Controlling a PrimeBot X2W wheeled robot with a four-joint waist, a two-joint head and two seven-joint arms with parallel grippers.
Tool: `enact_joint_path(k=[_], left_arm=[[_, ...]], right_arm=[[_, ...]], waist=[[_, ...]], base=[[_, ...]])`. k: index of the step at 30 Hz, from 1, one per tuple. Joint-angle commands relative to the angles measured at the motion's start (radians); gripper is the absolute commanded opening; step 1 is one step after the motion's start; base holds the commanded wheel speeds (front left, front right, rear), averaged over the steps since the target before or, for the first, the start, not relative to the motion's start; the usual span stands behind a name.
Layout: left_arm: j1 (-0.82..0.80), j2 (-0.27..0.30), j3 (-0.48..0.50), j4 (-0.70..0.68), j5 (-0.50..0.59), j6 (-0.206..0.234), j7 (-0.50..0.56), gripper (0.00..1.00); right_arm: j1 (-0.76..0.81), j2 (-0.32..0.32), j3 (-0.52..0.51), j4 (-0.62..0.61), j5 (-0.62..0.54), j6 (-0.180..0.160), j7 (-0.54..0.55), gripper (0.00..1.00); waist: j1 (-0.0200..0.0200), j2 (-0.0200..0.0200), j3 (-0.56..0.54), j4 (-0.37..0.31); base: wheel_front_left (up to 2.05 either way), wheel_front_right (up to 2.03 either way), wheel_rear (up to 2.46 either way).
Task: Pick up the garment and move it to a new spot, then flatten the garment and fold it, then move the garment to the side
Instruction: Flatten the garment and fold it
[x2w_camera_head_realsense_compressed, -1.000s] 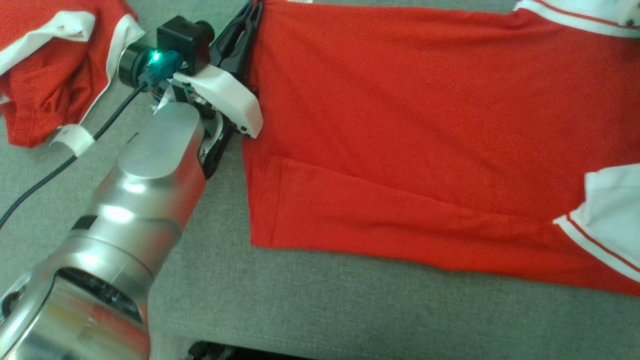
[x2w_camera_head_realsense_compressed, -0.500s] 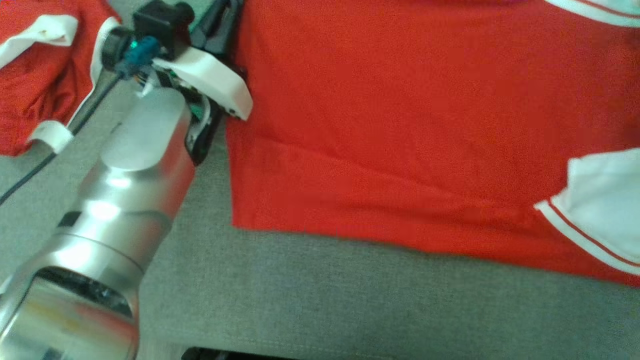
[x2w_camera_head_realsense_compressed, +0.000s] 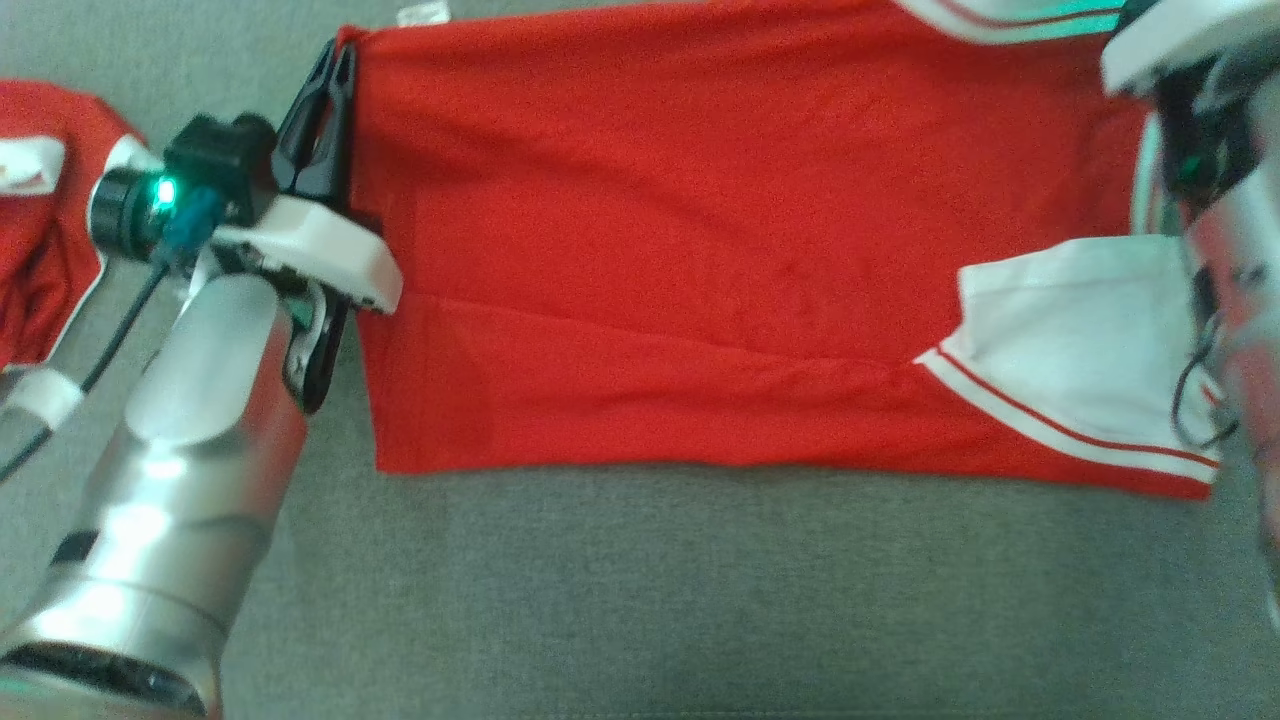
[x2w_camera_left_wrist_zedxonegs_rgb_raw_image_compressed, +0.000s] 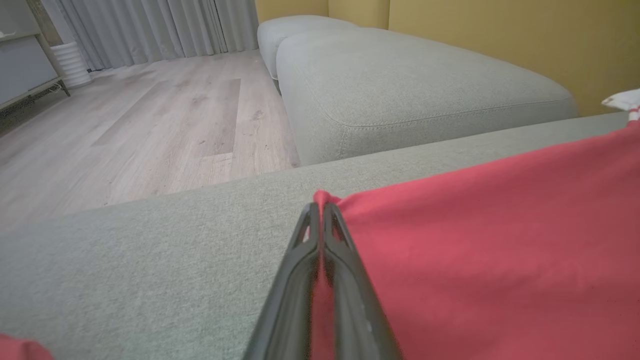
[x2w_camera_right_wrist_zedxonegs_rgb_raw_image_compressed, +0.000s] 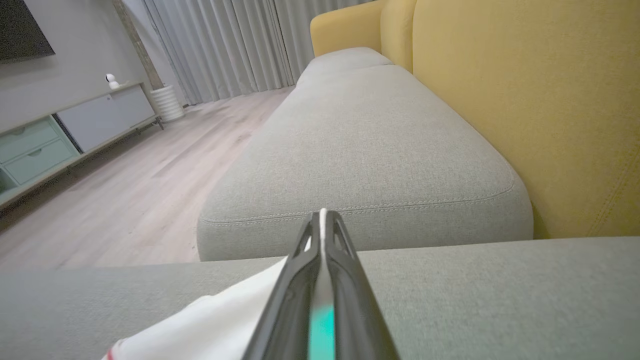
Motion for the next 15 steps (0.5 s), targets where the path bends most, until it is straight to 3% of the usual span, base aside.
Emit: enact_joint_path(k=[1,8,15], left_arm=[[0.013,0.052,0.048,-0.037,0.020,0.013,-0.006,0.00],[0.182,0.061,0.129,-0.088,0.079,0.026,-0.006,0.00],[0.363,0.035,0.229,-0.162,0.122,0.037,-0.006,0.00]], right_arm=[[0.052,0.005,0.027,-0.069,0.039,-0.001,-0.015,0.00],[0.331,-0.038,0.077,-0.271,0.211,-0.001,-0.020,0.00],[0.565,-0.052,0.071,-0.383,0.294,-0.001,-0.002,0.00]], waist=[[0.0001,0.0000,-0.051,-0.042],[0.0001,0.0000,-0.143,-0.085],[0.0001,0.0000,-0.214,-0.103]], base=[[0.00,0.00,0.00],[0.00,0.00,0.00],[0.00,0.00,0.00]])
